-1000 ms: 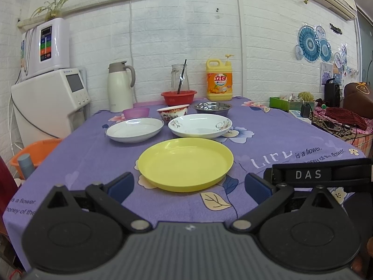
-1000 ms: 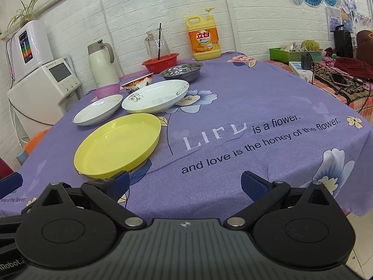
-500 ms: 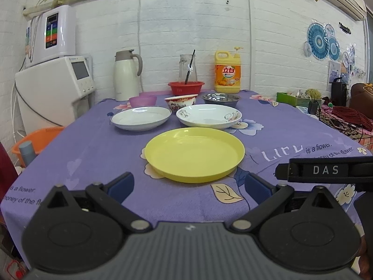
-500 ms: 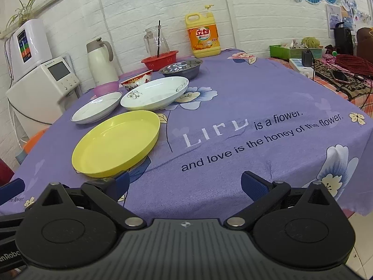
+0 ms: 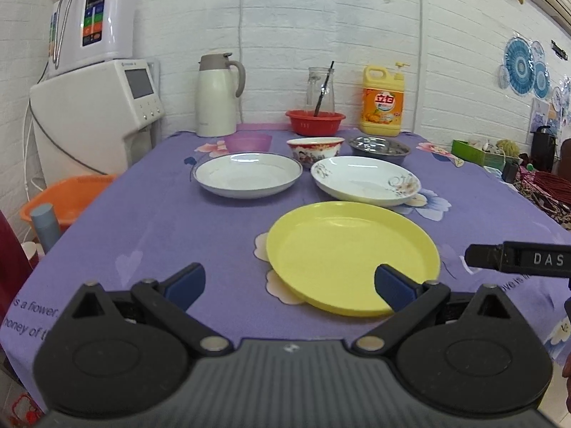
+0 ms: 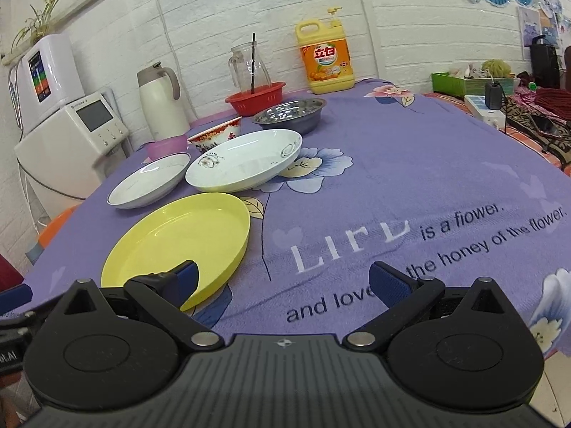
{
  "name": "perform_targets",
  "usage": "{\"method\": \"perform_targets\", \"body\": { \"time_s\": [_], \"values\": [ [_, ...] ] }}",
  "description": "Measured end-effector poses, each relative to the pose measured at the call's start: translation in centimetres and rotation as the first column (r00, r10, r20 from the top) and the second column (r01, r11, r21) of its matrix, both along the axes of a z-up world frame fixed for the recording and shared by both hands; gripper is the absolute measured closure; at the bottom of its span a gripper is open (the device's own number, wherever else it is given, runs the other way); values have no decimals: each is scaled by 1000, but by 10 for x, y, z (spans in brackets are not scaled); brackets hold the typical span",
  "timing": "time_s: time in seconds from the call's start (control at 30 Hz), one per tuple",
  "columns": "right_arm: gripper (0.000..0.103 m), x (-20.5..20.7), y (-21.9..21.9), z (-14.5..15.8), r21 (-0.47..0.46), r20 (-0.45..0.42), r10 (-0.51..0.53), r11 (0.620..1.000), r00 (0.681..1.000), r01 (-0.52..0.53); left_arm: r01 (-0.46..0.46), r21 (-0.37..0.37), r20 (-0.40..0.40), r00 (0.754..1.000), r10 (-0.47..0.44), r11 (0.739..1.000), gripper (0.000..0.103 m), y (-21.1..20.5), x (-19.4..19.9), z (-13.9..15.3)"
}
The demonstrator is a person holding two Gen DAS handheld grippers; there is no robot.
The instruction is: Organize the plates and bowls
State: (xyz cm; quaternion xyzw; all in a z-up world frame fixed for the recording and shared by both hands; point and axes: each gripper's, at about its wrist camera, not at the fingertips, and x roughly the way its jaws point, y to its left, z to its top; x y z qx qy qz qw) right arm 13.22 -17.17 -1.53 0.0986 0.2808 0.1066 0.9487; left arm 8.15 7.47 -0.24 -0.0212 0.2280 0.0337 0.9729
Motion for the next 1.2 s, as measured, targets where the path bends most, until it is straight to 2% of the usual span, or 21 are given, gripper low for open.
{"method": "perform_targets", "body": {
  "time_s": [0.13,0.3,0.43,0.47,0.6,0.7,0.87,0.97,1.0,1.2],
  "values": [
    [0,29,21,2,-71,-36,68,995,997,-70,6,-67,-48,999,-9,998,3,18,33,3],
    [0,56,50,-8,-144,-82,165,974,983,-176,38,-104,-129,990,-51,994,3,27,75,-10],
    [0,71,63,-17,-177,-115,211,957,971,-229,65,-121,-170,982,-86,991,10,34,99,-20],
    [0,73,65,-18,-175,-124,218,955,968,-238,77,-122,-176,980,-98,990,15,35,103,-22],
    [0,76,72,-21,-227,-102,228,942,968,-246,100,-150,-208,969,-131,984,23,35,114,-28],
    [0,75,66,-22,-227,-75,249,939,966,-260,104,-152,-219,966,-136,983,23,33,119,-30],
    [0,80,71,-18,-222,-104,259,935,960,-276,121,-100,-218,966,-140,988,26,24,122,-34],
    [0,74,75,-19,-221,-67,279,932,958,-287,117,-64,-189,974,-127,991,46,19,120,-36],
    [0,72,76,-18,-214,-52,286,932,957,-291,129,-86,-182,973,-143,988,61,18,119,-35],
    [0,66,98,-12,-215,-35,295,931,955,-296,42,-111,-193,979,-63,993,64,40,112,-28]
  ]
}}
